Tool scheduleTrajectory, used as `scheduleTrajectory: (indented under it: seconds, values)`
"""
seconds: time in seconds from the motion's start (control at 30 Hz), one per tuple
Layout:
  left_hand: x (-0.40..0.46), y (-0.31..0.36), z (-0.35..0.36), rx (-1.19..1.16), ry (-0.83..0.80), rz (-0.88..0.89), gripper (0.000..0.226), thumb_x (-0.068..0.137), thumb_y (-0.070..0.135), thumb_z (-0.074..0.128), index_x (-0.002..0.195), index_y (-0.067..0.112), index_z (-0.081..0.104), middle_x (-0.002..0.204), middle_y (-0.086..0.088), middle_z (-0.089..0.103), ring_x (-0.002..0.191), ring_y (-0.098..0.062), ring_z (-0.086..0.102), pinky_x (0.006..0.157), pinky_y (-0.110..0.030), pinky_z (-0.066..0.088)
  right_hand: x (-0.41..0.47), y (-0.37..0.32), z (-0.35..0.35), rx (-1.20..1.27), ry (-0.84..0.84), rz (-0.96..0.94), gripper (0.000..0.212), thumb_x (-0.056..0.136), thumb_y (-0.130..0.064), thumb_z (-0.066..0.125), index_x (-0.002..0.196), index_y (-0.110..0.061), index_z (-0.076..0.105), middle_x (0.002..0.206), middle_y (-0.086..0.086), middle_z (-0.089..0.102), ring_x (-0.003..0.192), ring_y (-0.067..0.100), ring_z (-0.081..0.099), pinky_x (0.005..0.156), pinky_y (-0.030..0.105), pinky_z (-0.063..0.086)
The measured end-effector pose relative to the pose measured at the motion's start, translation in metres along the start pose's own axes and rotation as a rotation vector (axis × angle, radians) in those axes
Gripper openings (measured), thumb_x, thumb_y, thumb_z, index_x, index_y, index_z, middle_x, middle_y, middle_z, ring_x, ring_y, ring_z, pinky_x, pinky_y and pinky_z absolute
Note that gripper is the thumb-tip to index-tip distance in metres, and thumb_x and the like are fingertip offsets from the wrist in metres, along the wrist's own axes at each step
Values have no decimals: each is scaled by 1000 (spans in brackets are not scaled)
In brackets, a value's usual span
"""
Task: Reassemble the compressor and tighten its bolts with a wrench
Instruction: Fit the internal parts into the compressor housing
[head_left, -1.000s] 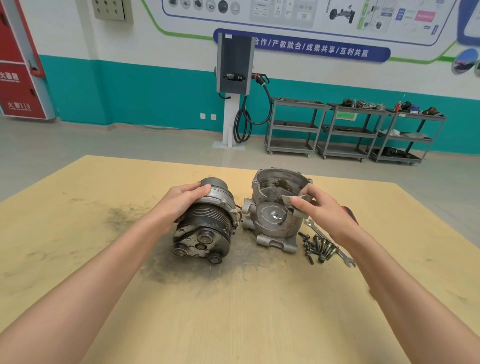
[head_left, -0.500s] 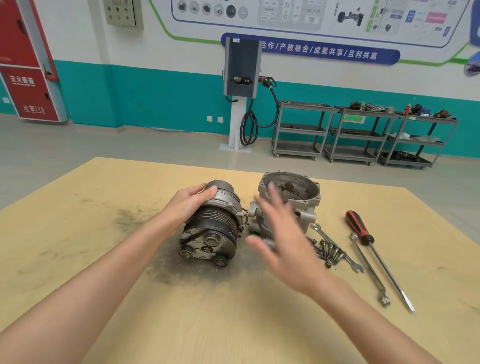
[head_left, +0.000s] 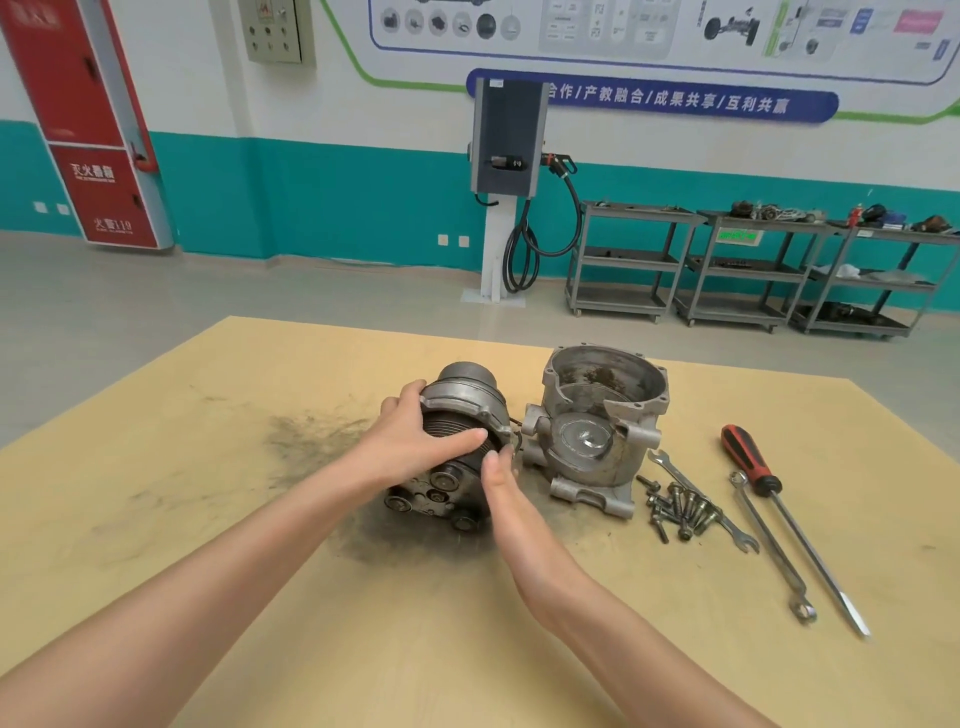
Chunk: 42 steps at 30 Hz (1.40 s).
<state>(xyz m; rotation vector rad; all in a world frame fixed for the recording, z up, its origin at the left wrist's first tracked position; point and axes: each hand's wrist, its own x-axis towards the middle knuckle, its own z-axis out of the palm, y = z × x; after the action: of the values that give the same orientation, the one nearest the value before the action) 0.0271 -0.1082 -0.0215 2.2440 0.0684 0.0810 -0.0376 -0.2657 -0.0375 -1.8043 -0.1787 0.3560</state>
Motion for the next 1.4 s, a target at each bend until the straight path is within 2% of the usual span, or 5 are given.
scheduleTrajectory:
  seconds: [0.43,0.7,0.93,1.2,1.4]
  values:
    - [11,0,-67,51,-545,65,104,69,49,74,153,37,15,157,9,26,132,-7,37,100,-16,35,-35,-5,36,36,-106,-11,73,98,-60,24,146,-40,-27,163,-4,-11,151,13,6,122,35,8]
    - [-14,46,-19,570,49,119,107,73,78,57,151,14,21,151,-14,32,138,-31,35,109,-44,33,-41,2,-14,317,-2,44,74,88,-65,38,152,-41,10,149,-11,39,133,9,41,121,41,24]
    - [-8,51,9,870,110,35,82,84,77,40,135,13,41,138,-13,48,127,-38,43,102,-45,33,-34,7,-63,1108,-159,94,72,95,-59,25,141,-9,48,129,21,62,116,35,63,101,53,46]
    - [-4,40,4,708,92,76,80,84,74,45,143,21,36,145,-8,43,136,-34,34,115,-56,18,-15,18,-87,884,-168,39,75,99,-61,16,133,-9,60,128,21,63,116,32,64,101,49,44]
    - [-4,33,-10,610,10,148,78,83,70,52,146,26,34,148,-5,42,142,-27,26,116,-60,8,-7,12,-91,213,77,-24,41,107,-34,29,117,-13,63,102,8,76,96,22,73,85,38,51]
